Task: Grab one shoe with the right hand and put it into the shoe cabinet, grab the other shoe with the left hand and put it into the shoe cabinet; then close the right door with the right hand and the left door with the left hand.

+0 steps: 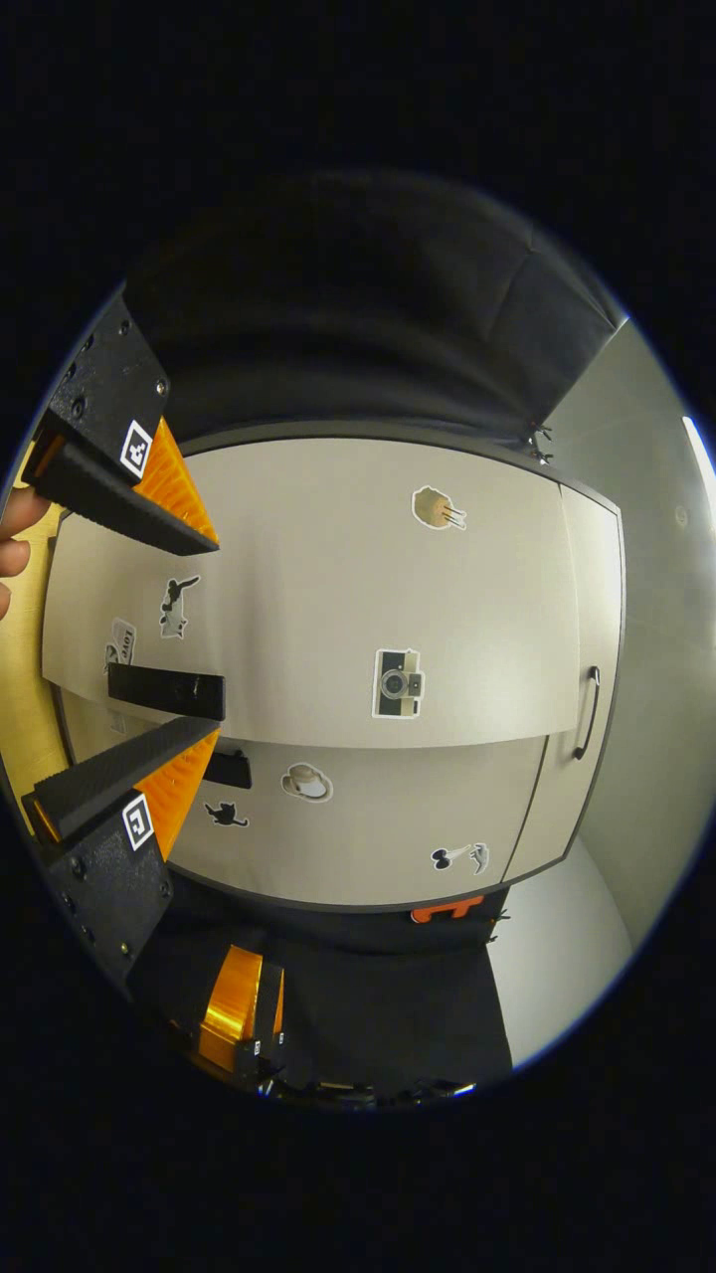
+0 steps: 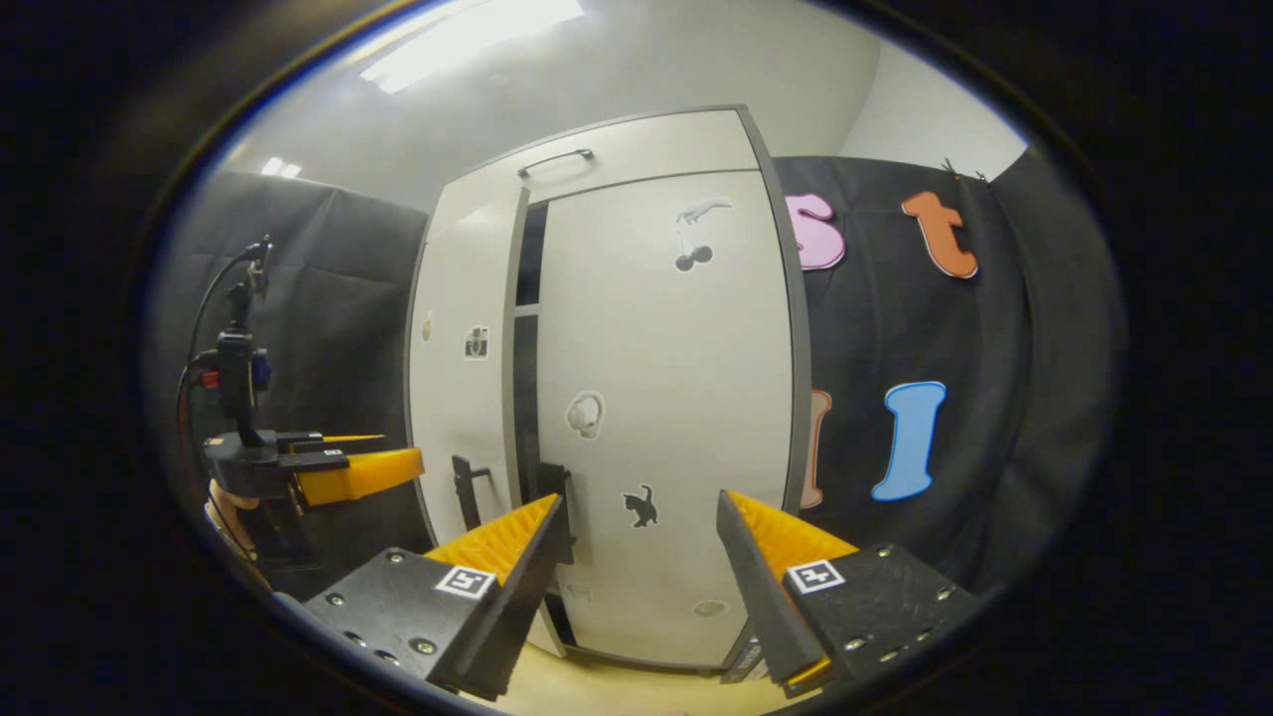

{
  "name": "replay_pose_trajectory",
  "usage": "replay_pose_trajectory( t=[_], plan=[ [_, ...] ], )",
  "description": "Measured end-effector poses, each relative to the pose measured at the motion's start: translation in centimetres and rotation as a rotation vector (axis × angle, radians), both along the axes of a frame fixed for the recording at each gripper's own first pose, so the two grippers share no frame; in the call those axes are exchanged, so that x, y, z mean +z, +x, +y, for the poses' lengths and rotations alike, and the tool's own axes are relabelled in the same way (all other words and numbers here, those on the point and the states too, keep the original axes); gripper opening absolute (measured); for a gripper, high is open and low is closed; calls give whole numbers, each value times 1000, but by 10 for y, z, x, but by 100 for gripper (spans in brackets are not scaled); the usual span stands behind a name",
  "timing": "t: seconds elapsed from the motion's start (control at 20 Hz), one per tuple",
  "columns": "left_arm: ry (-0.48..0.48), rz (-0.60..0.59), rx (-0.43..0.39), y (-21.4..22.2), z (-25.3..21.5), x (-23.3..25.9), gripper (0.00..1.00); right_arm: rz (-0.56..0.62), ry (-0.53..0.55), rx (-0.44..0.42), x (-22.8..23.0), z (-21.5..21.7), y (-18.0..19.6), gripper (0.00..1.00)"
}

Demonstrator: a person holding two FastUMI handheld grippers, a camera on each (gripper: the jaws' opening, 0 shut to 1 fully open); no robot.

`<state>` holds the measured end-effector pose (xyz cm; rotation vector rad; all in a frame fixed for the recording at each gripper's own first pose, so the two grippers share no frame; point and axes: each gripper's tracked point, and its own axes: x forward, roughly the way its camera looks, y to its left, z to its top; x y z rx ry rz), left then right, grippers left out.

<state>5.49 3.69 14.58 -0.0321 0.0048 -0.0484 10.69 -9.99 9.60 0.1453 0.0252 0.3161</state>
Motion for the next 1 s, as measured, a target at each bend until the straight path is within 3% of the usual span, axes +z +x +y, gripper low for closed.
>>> replay_pose_trajectory(
  t=[1.0],
  plan=[
    [-14, 19, 10, 0, 5, -8, 99, 15, 11, -6, -4, -4, -1, 88]
  ],
)
